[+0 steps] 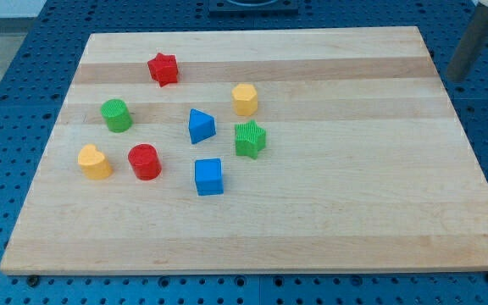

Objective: Push the green star into the blue triangle

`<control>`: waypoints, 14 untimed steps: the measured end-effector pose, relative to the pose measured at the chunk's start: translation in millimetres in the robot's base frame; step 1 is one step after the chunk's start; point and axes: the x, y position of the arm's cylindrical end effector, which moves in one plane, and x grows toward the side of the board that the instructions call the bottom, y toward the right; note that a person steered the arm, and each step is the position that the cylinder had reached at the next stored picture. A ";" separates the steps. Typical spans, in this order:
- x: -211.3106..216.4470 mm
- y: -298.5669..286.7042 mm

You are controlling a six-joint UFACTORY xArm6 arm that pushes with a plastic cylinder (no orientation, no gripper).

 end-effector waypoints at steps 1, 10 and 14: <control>64.9 -43.9; 132.3 -292.9; 103.8 -335.3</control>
